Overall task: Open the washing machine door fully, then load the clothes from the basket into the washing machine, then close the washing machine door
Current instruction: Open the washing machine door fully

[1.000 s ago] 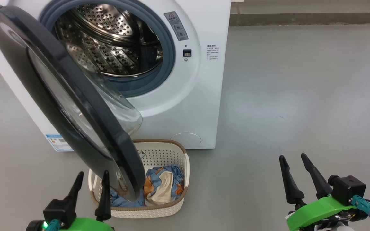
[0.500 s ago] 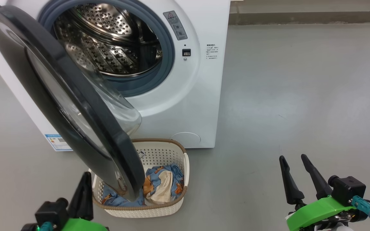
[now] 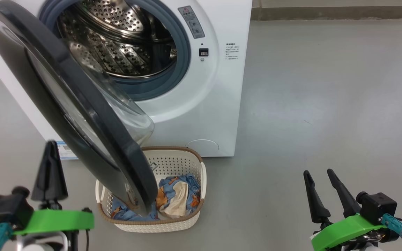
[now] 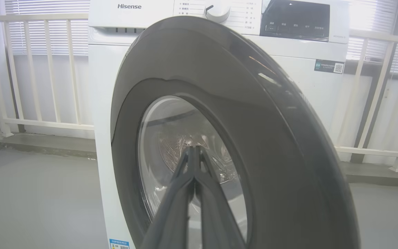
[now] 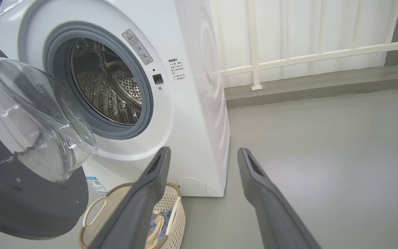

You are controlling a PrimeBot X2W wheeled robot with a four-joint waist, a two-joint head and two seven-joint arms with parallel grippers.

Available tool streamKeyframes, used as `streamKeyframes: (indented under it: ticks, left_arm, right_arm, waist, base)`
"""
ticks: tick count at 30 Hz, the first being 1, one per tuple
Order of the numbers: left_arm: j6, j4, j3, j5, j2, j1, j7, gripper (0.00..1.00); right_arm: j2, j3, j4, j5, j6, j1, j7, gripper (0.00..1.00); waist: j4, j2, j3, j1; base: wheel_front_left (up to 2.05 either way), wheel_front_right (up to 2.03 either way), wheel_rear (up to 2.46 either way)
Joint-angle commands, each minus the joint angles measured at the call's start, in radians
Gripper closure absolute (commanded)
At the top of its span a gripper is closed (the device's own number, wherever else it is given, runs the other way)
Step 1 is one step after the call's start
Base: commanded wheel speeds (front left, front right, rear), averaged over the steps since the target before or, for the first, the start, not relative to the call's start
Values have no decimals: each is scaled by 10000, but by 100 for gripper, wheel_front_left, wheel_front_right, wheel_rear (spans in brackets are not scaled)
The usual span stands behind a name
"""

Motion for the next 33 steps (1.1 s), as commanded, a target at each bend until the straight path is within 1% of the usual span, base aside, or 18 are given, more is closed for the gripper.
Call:
streamKeyframes:
  ticks: [1, 9, 15, 18, 24, 28, 33]
  left_arm:
    - [-105, -512, 401, 180, 141, -566, -61, 100]
    - [-332, -1350, 349, 588, 152, -1163, -61, 100]
    - [-427, -1939, -29, 712, 150, -1404, -61, 100]
    - [-469, -2170, -537, 686, 147, -1560, -61, 100]
    - [-518, -2098, -1718, 635, 144, -1717, -33, 100]
    - [-516, -1837, -2475, 531, 143, -1732, 156, 100]
    - [-439, -1263, -3119, 269, 142, -1628, 360, 100]
  right_arm:
    - [13, 256, -185, 11, 16, -207, -152, 0]
    - [13, 332, -8, 133, 16, -262, -230, 0]
    - [13, 353, 140, 180, 16, -296, -284, 0]
    - [13, 330, 196, 184, 16, -306, -307, 0]
    - [13, 287, 249, 167, 16, -353, -327, 0]
    - [13, 333, 280, 168, 16, -373, -337, 0]
    - [13, 379, 321, 189, 16, -387, -350, 0]
  waist:
    - [8, 0, -3, 0]
    - [-19, 0, -76, 0]
    - [-77, 0, -205, 0]
    - [-101, 0, -246, 0]
    - [-176, 0, -290, 0]
    - [-252, 0, -288, 0]
    - [-358, 0, -246, 0]
  base:
    - [0, 0, 0]
    - [0, 0, 0]
    - [0, 0, 0]
    - [0, 0, 0]
    - [0, 0, 0]
    - [0, 0, 0]
    - [0, 0, 0]
